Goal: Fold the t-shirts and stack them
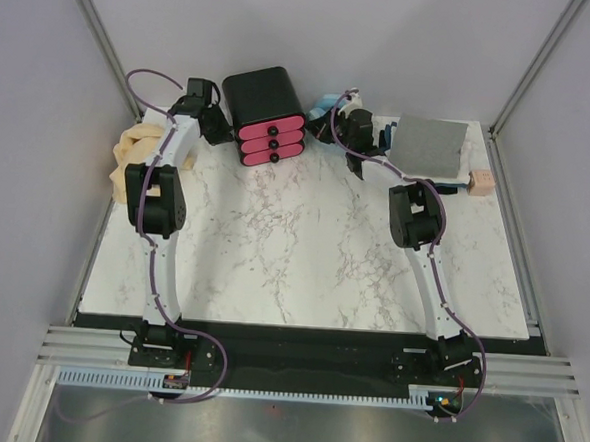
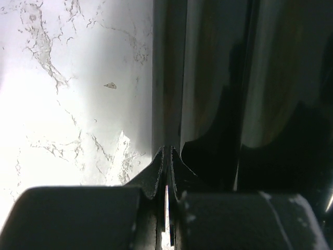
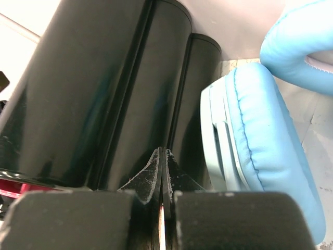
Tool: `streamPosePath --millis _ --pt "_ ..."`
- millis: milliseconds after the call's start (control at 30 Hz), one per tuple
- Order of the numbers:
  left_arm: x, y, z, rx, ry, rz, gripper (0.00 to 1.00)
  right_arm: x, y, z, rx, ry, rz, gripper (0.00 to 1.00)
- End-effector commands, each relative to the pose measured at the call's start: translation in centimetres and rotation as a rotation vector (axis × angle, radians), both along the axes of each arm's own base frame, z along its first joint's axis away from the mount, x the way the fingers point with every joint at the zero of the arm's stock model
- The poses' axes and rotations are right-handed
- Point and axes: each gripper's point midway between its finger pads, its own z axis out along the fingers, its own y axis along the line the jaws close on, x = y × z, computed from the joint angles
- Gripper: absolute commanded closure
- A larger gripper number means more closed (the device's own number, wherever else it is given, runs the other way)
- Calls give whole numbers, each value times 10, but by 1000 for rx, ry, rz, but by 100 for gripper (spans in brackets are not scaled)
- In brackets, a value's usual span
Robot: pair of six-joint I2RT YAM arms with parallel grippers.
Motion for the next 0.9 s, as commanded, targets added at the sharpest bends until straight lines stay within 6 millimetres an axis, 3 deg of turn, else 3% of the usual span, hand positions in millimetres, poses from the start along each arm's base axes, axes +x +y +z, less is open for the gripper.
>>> streamPosePath --millis 0,233,367,600,633,700,767,867 --pt "7 -3 43 -10 -101 13 98 -13 29 61 67 -123 86 100" --pt "1 -4 53 34 -117 22 98 -21 22 73 52 -159 68 100" --pt "0 -9 62 32 -139 6 98 -29 31 85 85 -167 138 100" --pt "-2 -15 60 35 -143 -7 98 -41 32 98 89 -196 172 100" --pt "-1 -18 59 29 -144 -17 98 -42 35 107 88 -218 197 100" --pt "2 -21 58 22 -152 -31 98 -40 40 93 74 -181 218 100" --pt "5 -32 53 -3 -149 -62 98 -41 42 97 85 -186 235 100" --pt "7 -45 41 -23 -130 -91 98 -44 47 85 98 -155 267 100"
